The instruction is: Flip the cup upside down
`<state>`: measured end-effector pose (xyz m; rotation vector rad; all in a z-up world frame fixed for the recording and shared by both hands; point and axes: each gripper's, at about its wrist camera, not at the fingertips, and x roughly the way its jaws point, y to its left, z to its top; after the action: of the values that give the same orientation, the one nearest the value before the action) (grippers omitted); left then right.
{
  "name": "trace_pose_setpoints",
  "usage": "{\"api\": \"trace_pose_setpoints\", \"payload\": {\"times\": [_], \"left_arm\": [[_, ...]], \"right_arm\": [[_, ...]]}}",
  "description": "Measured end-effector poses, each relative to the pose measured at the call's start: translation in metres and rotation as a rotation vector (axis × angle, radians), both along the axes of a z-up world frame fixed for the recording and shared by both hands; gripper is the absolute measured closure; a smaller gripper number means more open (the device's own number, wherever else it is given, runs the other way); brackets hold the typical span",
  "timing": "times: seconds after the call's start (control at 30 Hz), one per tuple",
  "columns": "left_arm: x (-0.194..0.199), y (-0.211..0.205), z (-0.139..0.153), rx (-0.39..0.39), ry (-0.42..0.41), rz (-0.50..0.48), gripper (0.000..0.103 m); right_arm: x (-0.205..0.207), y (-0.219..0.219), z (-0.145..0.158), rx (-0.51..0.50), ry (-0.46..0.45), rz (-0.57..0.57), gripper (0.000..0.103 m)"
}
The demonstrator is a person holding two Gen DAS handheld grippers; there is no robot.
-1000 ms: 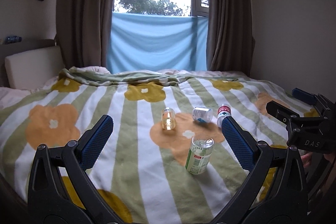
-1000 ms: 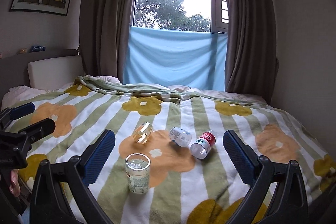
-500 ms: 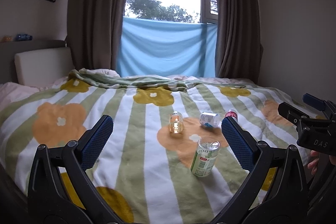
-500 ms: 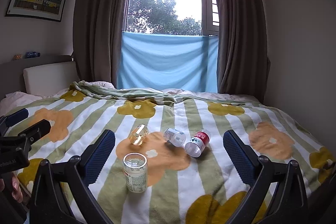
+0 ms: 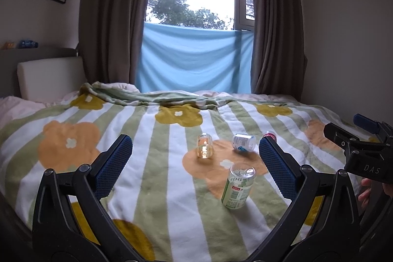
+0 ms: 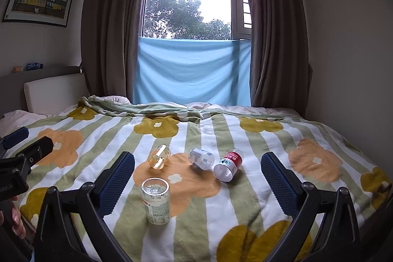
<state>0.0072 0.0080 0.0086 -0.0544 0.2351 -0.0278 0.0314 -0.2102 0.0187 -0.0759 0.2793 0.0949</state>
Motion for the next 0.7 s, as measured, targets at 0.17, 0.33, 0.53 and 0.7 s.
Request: {"api": "trace_pose_setpoints", "payload": {"times": [0.17,0.33,0.53,0.7], "left_arm": [[0.0,-0.0012,0.0001,0.003,-0.001,0.0,0.0],[0.0,-0.002,0.0002,0.0,-0.001,0.0,0.0],[0.0009,-0.0035,0.0008,0.003,-0.002,0.002,0.0],[0.0013,-0.0029,-0.0004,0.004,-0.003,0.005,0.0]], "right_arm": [[0.0014,-0.0001,-0.0005,0.0,0.001,-0.001,0.0],[0.0008,0.0003,-0.0009,0.0,0.0,-0.002,0.0],[0.0008,0.0009,-0.0007,-0.001,0.001,-0.004,0.0],[0.0007,0.0005,-0.0009,-0.002,0.0,-0.003,0.0]]}}
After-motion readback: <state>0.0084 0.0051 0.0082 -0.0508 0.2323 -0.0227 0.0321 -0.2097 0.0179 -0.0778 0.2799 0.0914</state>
